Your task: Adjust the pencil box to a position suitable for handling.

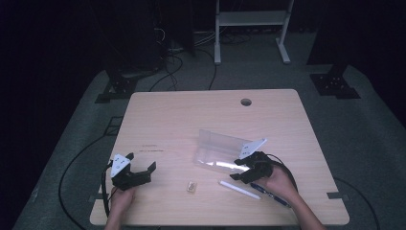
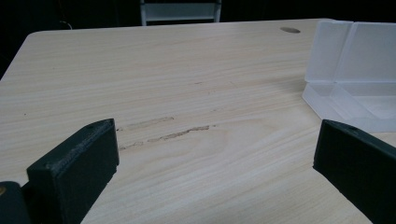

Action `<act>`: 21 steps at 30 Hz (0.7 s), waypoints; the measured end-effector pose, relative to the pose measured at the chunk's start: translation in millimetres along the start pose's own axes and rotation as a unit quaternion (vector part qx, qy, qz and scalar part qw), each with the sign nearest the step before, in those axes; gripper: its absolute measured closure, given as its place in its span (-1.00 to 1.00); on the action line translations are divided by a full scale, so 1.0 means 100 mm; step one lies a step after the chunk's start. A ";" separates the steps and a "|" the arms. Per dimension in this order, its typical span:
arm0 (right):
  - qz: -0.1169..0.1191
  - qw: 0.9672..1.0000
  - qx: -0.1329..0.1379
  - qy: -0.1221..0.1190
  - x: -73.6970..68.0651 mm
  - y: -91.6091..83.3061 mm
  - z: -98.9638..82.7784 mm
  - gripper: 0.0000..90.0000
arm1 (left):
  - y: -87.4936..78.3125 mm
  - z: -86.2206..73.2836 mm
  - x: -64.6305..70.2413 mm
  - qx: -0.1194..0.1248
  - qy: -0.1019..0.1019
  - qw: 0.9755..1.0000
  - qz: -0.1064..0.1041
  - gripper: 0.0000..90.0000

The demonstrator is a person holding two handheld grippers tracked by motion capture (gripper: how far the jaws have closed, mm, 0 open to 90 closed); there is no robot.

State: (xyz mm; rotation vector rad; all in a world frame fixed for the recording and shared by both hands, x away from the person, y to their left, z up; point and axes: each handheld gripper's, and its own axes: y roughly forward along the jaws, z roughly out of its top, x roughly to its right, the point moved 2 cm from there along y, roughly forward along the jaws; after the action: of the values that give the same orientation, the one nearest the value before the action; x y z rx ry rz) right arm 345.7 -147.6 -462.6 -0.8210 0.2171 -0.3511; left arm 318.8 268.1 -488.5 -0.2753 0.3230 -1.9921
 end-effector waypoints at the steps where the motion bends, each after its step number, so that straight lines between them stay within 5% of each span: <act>1: 0.000 1.000 0.000 0.000 0.00 0.00 0.00 -0.12 | 0.00 0.00 0.00 0.000 0.000 1.000 0.000 -1.00; 21: -0.021 0.999 0.006 0.029 -0.07 -0.17 -0.41 -0.19 | 0.00 0.00 0.01 -0.001 0.004 1.000 0.001 -1.00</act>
State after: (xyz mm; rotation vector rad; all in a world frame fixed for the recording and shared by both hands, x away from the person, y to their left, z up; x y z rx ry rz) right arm 322.2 -183.6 -477.0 -0.8060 0.2520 -0.4160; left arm 318.4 266.8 -488.6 -0.2687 0.3302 -1.9921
